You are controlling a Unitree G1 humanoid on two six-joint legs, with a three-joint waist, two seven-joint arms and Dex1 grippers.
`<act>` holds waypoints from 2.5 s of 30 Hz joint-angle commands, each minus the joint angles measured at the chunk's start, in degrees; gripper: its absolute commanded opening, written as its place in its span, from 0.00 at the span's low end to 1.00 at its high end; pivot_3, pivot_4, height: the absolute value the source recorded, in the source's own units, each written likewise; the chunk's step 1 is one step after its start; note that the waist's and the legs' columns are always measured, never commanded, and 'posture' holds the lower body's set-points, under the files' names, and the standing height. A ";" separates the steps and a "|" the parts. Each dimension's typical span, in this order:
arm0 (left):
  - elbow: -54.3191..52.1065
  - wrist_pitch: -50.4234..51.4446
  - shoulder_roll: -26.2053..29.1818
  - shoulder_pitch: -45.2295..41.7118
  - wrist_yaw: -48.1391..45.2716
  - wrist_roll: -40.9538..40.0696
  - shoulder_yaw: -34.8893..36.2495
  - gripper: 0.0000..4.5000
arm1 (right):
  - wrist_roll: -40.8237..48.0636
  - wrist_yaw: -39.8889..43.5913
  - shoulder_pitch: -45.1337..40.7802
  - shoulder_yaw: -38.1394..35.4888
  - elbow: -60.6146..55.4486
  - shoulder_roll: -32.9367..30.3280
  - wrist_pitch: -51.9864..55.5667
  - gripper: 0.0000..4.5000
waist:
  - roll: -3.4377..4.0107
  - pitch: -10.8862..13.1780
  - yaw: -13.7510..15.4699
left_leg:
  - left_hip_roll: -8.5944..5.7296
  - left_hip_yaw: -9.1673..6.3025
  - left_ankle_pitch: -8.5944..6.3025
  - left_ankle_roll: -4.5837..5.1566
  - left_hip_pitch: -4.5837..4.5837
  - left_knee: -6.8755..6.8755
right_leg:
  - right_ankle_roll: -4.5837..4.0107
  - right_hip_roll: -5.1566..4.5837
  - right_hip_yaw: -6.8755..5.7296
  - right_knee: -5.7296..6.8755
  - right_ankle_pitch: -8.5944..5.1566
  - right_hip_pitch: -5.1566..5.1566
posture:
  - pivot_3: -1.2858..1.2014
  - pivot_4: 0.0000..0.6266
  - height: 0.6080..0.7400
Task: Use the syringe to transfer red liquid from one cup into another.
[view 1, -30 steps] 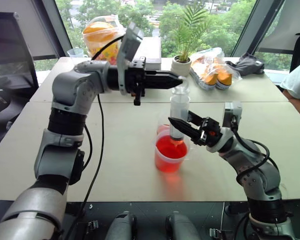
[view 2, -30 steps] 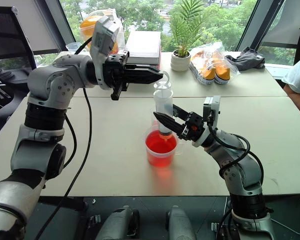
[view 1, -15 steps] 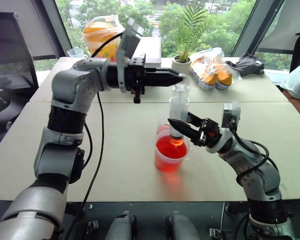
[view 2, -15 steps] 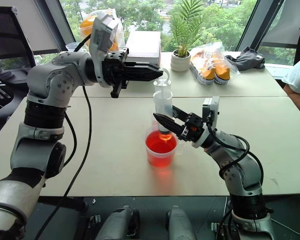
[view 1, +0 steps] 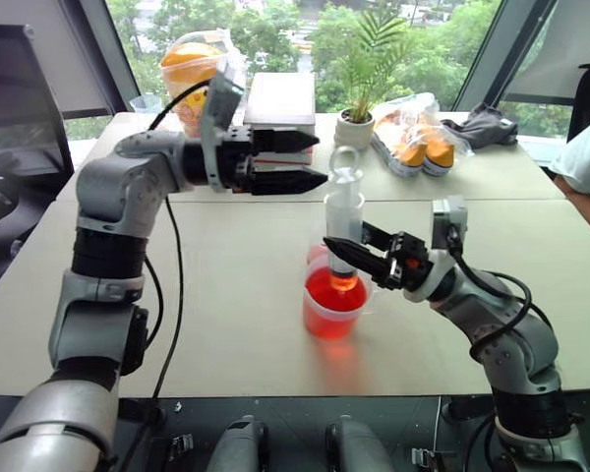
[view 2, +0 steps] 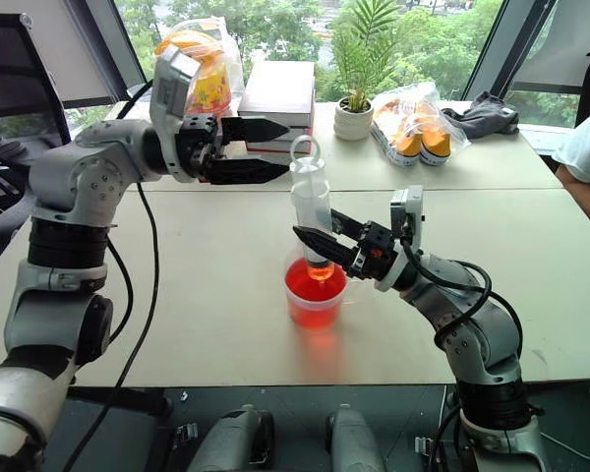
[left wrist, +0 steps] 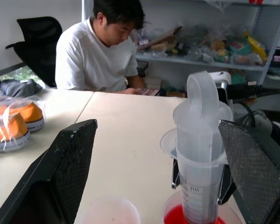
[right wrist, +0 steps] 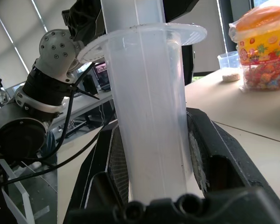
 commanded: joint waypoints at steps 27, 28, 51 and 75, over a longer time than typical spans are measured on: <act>-3.54 -1.54 -0.33 -0.43 13.21 -0.08 4.57 0.98 | -13.61 9.73 -23.55 -0.34 40.25 10.57 -24.40 0.31 | 0.00 0.00 0.15 | -0.02 0.04 0.03 -0.05 -0.03 -0.07 | 0.01 -0.09 -0.02 0.03 0.01 -0.08 | 0.52 0.24 1.00; -1.51 -2.65 -1.23 -1.84 13.42 0.82 4.12 0.98 | -13.75 9.63 -23.10 -0.36 39.78 10.76 -24.47 0.31 | 0.00 0.00 0.17 | -0.03 0.04 0.03 -0.06 -0.02 -0.05 | 0.01 -0.10 -0.03 0.03 0.01 -0.08 | 0.52 0.24 1.00; 19.48 -12.20 -11.55 -13.84 8.27 8.41 1.14 0.01 | -15.52 7.66 -18.61 -0.32 34.30 10.53 -24.01 0.31 | 0.00 0.00 -0.05 | -0.02 0.06 0.04 -0.07 -0.03 -0.09 | 0.01 -0.04 -0.01 0.03 0.01 -0.11 | 0.52 0.24 1.00; 11.45 -13.75 -13.88 -0.34 7.37 13.04 -5.10 0.01 | -12.67 3.71 -22.67 -4.16 25.30 7.39 -18.13 0.31 | 0.00 0.00 0.04 | -0.03 0.05 0.04 -0.07 -0.03 -0.08 | 0.01 -0.06 0.00 0.03 0.01 -0.11 | 0.52 0.24 1.00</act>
